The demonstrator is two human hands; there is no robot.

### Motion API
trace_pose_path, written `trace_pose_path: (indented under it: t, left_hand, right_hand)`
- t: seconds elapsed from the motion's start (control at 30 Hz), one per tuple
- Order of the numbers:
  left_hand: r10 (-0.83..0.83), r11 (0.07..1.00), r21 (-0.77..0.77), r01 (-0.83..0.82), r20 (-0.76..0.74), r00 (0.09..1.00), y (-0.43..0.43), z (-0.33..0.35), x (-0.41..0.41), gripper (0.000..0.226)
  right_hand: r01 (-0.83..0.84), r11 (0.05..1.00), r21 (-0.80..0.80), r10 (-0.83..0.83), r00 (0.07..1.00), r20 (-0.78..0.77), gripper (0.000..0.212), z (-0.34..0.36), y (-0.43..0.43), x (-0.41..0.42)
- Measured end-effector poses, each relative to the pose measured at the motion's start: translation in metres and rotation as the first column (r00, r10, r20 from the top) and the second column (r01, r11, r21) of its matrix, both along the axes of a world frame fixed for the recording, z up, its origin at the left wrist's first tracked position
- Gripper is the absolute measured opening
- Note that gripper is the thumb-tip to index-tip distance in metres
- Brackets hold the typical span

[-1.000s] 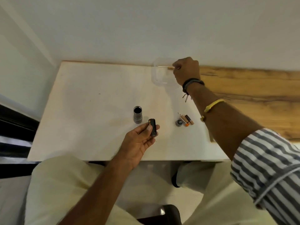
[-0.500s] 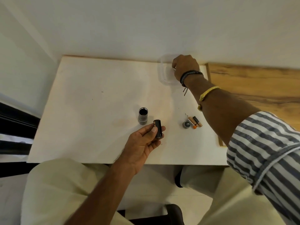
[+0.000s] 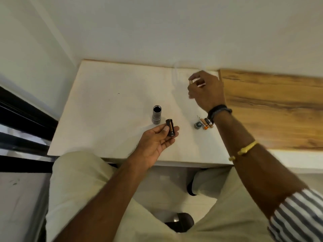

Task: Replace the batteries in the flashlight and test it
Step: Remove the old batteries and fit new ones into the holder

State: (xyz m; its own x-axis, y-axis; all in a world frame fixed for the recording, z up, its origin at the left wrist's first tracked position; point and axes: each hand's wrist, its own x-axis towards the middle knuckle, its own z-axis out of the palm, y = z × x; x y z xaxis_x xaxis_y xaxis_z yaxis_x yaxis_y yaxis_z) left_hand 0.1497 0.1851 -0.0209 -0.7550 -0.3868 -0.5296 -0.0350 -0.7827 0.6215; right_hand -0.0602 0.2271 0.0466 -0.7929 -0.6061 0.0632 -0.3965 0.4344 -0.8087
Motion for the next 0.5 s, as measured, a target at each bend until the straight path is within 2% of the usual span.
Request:
trace_pose_path:
  t: [0.1,0.23,0.3,0.5]
  left_hand:
    - [0.004,1.0,-0.018,-0.004,-0.013,1.0,0.004,0.002,0.003,0.029]
    - [-0.009,0.999,-0.052,0.008,-0.026,1.0,0.011,0.004,0.008,0.027]
    - [-0.019,0.997,-0.079,0.018,-0.022,1.0,0.015,0.004,0.009,0.025]
    - [-0.028,0.988,-0.153,0.026,-0.016,0.999,0.023,0.005,0.015,0.024]
  right_hand:
    - [0.021,0.995,-0.098,-0.006,0.988,0.153,0.019,-0.006,0.039,0.039]
    - [0.099,0.974,-0.203,-0.011,0.918,0.396,0.014,-0.021,0.082,0.083]
    - [0.071,0.971,-0.227,0.036,0.9,0.435,0.01,-0.025,0.094,0.096]
    - [0.062,0.959,-0.276,0.095,0.847,0.522,0.02,-0.026,0.113,0.117]
